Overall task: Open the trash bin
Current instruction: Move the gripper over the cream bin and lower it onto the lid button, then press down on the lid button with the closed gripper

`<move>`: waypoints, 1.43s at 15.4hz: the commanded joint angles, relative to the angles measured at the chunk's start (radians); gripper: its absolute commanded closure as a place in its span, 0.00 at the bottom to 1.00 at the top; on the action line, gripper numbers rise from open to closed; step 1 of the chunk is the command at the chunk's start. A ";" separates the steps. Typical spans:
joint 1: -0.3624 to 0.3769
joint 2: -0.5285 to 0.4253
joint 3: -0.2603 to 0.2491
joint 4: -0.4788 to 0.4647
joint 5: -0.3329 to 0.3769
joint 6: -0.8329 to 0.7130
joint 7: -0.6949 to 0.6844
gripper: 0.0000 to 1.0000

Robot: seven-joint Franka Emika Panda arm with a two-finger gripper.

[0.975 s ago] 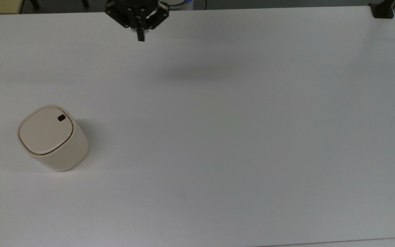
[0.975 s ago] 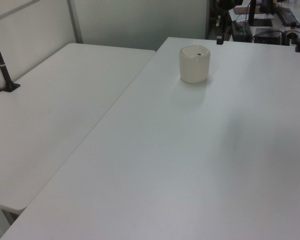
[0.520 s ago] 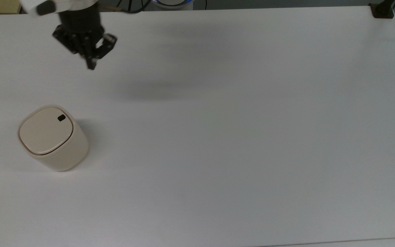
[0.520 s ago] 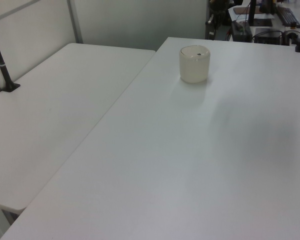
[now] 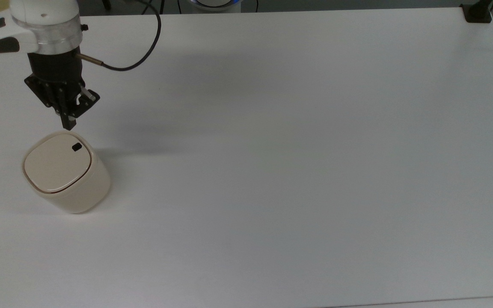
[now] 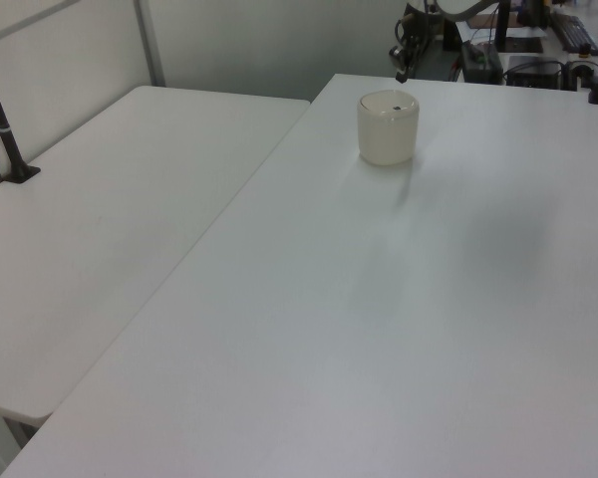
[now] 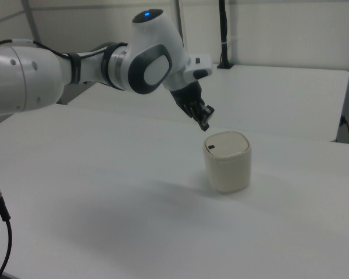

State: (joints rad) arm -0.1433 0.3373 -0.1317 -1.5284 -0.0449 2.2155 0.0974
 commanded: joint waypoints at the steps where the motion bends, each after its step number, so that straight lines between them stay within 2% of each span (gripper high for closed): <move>1: -0.025 0.048 0.003 0.013 0.011 0.058 0.025 1.00; 10: -0.035 0.111 0.004 0.004 0.019 0.073 0.070 1.00; 15: -0.033 0.104 0.004 0.007 0.020 0.059 0.068 1.00; 17: -0.029 0.072 0.014 0.013 0.026 0.029 0.068 1.00; 19: -0.021 0.016 0.020 0.016 0.023 -0.074 0.061 1.00; 22: 0.062 -0.061 0.029 0.014 0.010 -0.198 0.051 1.00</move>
State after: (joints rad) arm -0.1626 0.3822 -0.1065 -1.4870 -0.0375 2.1452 0.1483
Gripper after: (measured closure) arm 0.991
